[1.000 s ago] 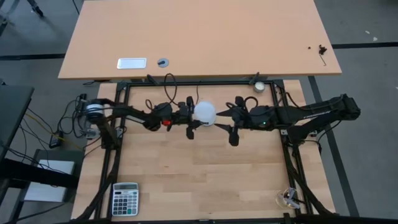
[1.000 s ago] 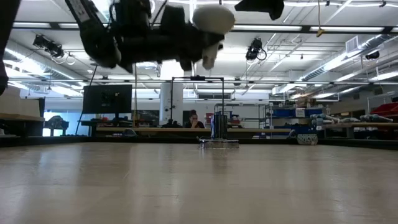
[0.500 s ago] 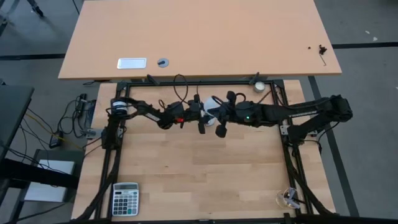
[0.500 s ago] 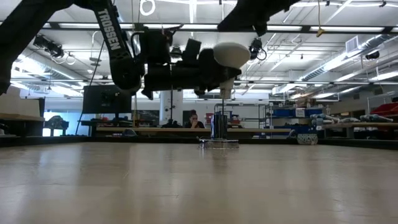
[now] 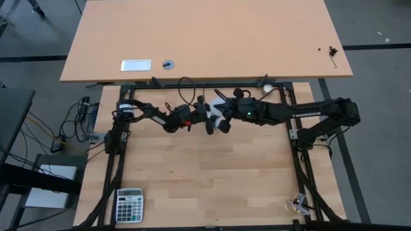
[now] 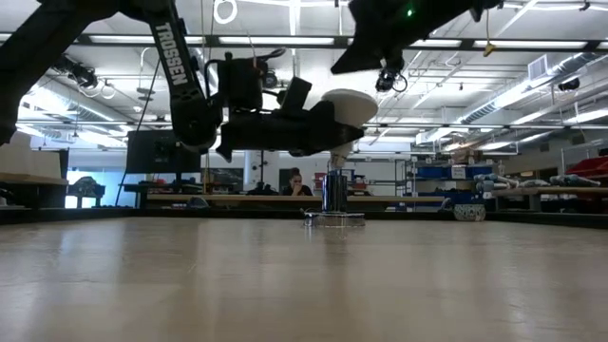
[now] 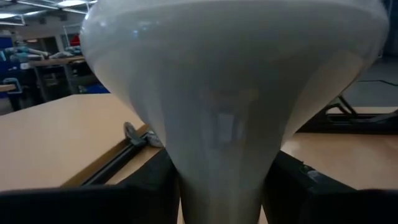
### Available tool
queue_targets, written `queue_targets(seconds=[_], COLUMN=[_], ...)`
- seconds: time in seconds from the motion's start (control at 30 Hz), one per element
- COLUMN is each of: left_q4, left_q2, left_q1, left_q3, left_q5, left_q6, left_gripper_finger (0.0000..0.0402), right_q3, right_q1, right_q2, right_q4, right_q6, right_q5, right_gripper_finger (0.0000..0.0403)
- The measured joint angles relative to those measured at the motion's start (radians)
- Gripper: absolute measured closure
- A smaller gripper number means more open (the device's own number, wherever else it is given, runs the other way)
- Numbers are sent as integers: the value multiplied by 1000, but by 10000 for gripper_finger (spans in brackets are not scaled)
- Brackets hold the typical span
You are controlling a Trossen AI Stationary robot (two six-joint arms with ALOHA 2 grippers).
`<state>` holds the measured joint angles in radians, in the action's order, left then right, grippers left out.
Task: Screw lightbulb
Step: Insert the lightbulb into the silver lamp socket
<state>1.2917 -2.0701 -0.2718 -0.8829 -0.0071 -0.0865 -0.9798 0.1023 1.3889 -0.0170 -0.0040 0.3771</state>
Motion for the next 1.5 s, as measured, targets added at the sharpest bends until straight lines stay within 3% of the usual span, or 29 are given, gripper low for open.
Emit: queue_targets(seconds=[0.17, 0.43, 1.17, 1.5], left_q4=[-9, -52, -65, 106], left_q2=[0, 1, 1, -102], left_q1=[-11, -10, -10, -10], left_q3=[1, 2, 3, 0], left_q5=[-2, -1, 35, 34], left_q6=[9, 11, 32, 76], left_gripper_finger=[237, 238, 238, 238], right_q3=[0, 0, 0, 0], right_q1=[8, 9, 47, 50], right_q2=[44, 66, 82, 78], right_q4=[-17, -34, -12, -13], right_q6=[1, 4, 35, 19], right_q5=[3, 124, 132, 130], right_gripper_finger=[394, 387, 388, 392])
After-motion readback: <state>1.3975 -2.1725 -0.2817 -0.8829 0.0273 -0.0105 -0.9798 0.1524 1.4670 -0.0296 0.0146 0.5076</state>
